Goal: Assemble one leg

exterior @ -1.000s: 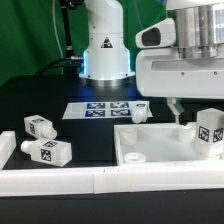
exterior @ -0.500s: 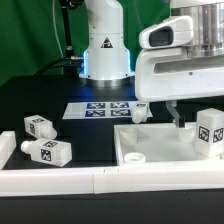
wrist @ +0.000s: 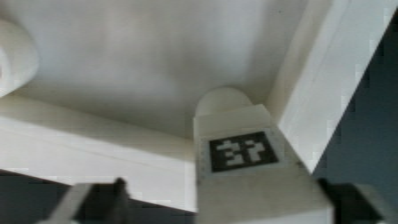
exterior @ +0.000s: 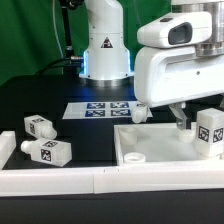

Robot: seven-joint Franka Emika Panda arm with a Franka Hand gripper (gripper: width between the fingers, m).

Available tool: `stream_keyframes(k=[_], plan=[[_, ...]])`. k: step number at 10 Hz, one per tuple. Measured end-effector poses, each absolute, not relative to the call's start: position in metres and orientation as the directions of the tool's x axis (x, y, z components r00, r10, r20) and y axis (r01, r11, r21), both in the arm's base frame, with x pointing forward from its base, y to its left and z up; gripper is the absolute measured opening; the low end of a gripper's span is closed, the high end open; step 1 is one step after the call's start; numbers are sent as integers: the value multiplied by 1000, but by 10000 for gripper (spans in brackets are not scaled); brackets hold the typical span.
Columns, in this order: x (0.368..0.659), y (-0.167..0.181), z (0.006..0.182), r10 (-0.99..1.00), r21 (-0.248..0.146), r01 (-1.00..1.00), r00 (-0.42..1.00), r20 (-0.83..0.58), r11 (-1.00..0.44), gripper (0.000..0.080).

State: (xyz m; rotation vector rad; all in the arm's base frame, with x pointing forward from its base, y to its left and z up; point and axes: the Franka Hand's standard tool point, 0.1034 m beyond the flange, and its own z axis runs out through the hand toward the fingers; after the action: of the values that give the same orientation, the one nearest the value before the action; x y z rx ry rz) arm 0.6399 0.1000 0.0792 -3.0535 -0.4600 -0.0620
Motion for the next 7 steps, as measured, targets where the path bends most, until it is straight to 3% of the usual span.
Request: stream_keyframes(k=[1, 2, 3, 5, 7], plan=[[640, 101, 79, 235, -51, 237, 971, 45, -970, 441], [640, 101, 79, 166, -55, 168, 985, 41, -984, 285], [640, 101, 79, 122, -57, 124, 992, 39, -991, 286], [639, 111, 80, -173, -64, -171, 985, 18, -983, 286], [639, 112, 77, -506, -66, -505, 863, -6, -861, 286]])
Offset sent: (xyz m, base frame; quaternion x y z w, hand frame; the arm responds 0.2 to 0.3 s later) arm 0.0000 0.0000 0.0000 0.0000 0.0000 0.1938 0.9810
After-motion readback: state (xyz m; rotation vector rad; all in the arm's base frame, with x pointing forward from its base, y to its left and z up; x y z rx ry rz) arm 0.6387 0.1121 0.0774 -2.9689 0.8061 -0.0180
